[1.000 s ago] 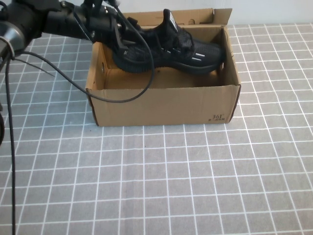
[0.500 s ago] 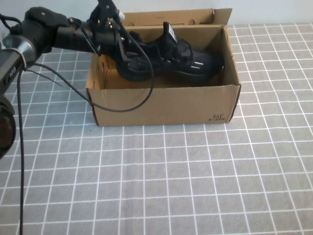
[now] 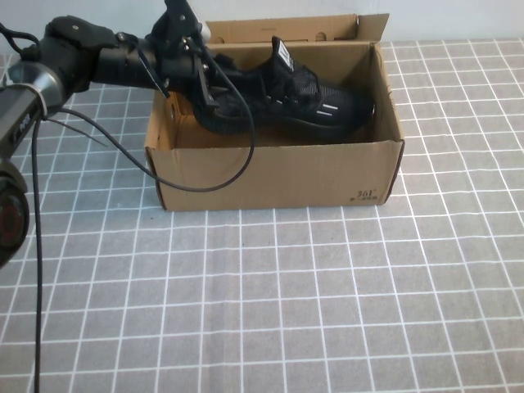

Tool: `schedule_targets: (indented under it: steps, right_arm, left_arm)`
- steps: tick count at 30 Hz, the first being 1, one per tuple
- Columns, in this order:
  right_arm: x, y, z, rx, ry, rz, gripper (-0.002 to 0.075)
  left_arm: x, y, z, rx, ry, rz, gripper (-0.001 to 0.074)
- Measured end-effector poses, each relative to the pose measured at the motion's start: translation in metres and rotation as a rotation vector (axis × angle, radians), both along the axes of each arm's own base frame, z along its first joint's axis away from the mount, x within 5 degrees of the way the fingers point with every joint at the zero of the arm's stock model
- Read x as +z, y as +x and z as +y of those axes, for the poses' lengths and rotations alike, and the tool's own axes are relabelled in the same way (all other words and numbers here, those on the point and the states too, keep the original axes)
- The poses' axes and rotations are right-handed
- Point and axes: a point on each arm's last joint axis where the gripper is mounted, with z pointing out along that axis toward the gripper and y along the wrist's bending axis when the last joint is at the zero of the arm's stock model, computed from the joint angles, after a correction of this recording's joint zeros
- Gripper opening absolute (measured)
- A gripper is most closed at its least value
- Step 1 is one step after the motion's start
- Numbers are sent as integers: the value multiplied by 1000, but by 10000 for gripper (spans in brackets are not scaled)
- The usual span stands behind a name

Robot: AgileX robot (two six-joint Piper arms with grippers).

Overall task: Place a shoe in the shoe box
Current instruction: Place the shoe in the shoe box

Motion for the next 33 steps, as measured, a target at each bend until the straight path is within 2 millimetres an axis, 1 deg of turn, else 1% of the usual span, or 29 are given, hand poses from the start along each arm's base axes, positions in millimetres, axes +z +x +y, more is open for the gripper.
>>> schedule_targets:
  steps: [2,3,4,7,10,13,17,19,21,23,25,29,31,33]
  right_arm:
    - [0,0,0,1,3,2,-16]
    - [0,0,0,2,5,3,-16]
    - [0,-1,1,4,10,6,-16]
    - [0,-1,2,8,20,12,-16]
    - [0,-1,2,8,21,13,-16]
    - [0,-1,2,9,22,14,-16]
    - [0,-1,2,9,23,14,-16]
    - [0,-1,2,9,23,14,-16]
    - [0,-1,2,9,22,16,-16]
    - [0,-1,2,9,22,16,-16]
    - [0,-1,2,8,20,14,-16]
    - [0,1,-3,-21,-24,-14,-16]
    - [0,3,-5,-48,-40,-26,-16]
    - [1,3,-6,-60,-39,-27,-16]
  left_arm:
    - [0,1,0,14,-3,-6,51]
    - [1,2,1,27,-5,-13,71]
    - [1,4,1,42,-8,-20,102]
    - [3,7,3,84,-13,-39,223]
    - [5,10,5,108,-22,-52,302]
    - [6,10,5,118,-33,-45,328]
    - [6,12,6,170,-71,8,336]
    - [11,11,7,203,-89,40,337]
    - [21,8,8,243,-112,90,332]
    - [35,4,11,300,-136,151,302]
    - [51,-3,14,355,-155,216,243]
    - [88,-23,18,399,-150,281,78]
    - [101,-33,19,384,-145,302,36]
    - [112,-45,18,345,-133,343,15]
